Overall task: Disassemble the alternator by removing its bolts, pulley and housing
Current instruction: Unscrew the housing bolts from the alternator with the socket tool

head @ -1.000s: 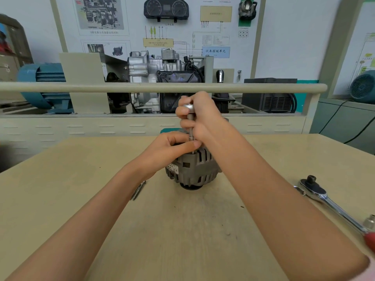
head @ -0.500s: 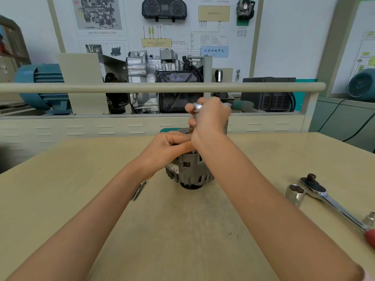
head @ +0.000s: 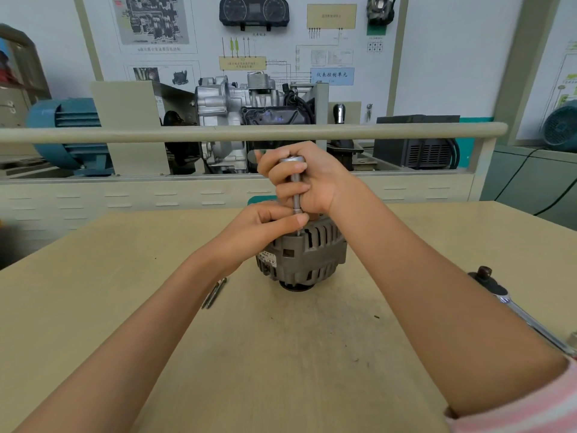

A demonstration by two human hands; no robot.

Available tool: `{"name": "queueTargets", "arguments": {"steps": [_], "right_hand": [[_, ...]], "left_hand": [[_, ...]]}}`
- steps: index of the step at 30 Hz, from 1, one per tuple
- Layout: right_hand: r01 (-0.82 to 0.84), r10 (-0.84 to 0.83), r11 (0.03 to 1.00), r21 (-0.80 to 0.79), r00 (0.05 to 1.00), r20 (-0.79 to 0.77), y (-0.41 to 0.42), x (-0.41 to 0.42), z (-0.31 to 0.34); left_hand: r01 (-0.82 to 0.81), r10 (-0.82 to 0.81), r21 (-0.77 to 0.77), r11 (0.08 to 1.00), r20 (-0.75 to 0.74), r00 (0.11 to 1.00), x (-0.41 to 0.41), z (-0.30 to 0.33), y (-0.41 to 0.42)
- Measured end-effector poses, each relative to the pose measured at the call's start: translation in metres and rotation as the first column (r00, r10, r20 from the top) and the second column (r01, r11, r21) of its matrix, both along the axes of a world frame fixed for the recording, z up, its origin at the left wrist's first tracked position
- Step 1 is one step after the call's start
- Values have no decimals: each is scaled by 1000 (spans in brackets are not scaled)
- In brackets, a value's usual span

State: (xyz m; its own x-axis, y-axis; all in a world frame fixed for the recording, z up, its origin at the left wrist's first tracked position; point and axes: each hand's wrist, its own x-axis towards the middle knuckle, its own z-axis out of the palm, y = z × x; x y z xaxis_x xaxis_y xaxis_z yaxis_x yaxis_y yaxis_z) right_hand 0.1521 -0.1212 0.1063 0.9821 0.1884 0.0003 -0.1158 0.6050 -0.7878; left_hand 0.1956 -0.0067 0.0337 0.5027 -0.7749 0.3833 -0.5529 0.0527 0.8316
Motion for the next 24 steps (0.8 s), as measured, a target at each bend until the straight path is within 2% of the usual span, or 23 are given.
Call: {"name": "queueTargets", "arguments": {"steps": [3, 4, 6, 7, 9, 10, 11, 13, 15, 17, 19, 21, 24], "right_hand": [[-6, 5, 999, 49, 1000, 30, -2, -5, -2], [44, -47, 997, 59, 998, 40, -1, -6, -3], [278, -281, 959, 62, 958, 49, 6, -7, -4], [453, -456, 890, 48, 888, 67, 12, -7, -6], [773, -769, 633, 42, 620, 156, 23, -3, -11], [842, -834, 537, 55, 520, 186, 27, -1, -13], [862, -854, 502, 69, 483, 193, 29, 2, -14], [836, -829, 547, 42, 534, 168, 29, 2, -12], [761, -752, 648, -29, 645, 136, 24, -2, -7], [600, -595, 796, -79, 800, 80, 16, -4, -3], [344, -343, 937, -68, 939, 30, 6, -3, -1], [131, -131, 991, -37, 991, 0, 0, -3, 0], [38, -39, 999, -19, 999, -11, 0, -2, 0]], "left_hand": [[18, -18, -7, 1000, -17, 1000, -3, 1, -1], [21, -21, -14, 1000, -21, 1000, -4, 1, -1], [18, -18, -17, 1000, -16, 1000, -4, 1, -1], [18, -18, -28, 999, -9, 1000, -4, 1, 0], [-8, 9, -39, 999, 12, 1000, -5, 1, -1], [-32, 33, -45, 998, 17, 999, -5, 0, -1], [-47, 47, -46, 998, 13, 999, -4, 0, -1], [-69, 69, -51, 996, -1, 998, -3, -1, -2], [-63, 62, -30, 998, -24, 998, -2, -1, -3], [-35, 35, -20, 999, -8, 999, -1, -3, -3], [-5, 5, -14, 1000, -25, 1000, -3, 0, -3], [12, -12, -5, 1000, -49, 999, -3, 2, -1], [26, -27, -21, 999, -36, 999, 1, 0, -1]]}}
